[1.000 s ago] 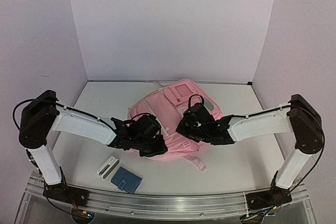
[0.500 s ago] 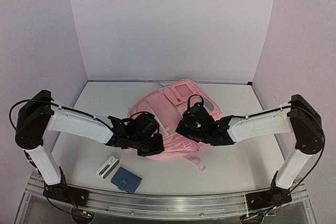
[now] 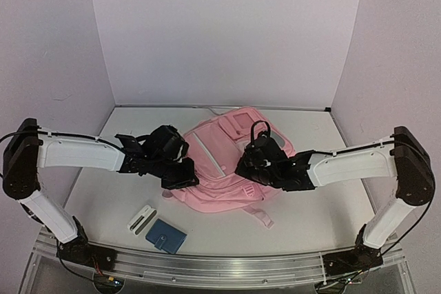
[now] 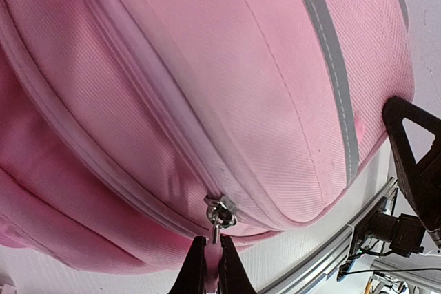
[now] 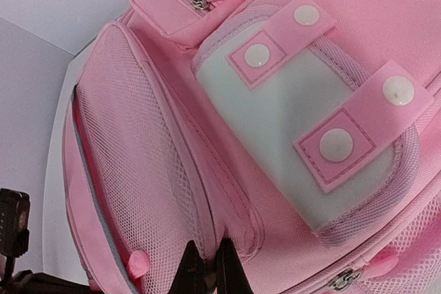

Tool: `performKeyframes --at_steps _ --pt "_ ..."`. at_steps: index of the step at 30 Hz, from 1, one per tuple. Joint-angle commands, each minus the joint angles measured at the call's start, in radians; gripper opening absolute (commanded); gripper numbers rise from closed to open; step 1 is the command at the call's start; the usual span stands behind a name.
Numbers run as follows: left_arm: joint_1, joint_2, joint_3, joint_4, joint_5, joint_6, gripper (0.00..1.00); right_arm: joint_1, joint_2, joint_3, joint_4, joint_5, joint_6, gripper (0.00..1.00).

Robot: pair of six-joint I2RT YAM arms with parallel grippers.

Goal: Pack the student bag
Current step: Unzip the student bag at the center of the board.

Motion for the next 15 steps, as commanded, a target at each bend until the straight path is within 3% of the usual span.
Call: performKeyframes --at_steps 1,15 --pt "0.096 -0.045 0.031 -0.174 -0.009 0.129 0.00 -0.038 -0.098 -0.025 -0.041 0.145 -0.099 0.00" --pt "0.298 0.033 0.129 -0.251 -0.047 0.378 0.00 -0.071 -0.161 -0.054 -0.054 0.164 -0.238 0.00"
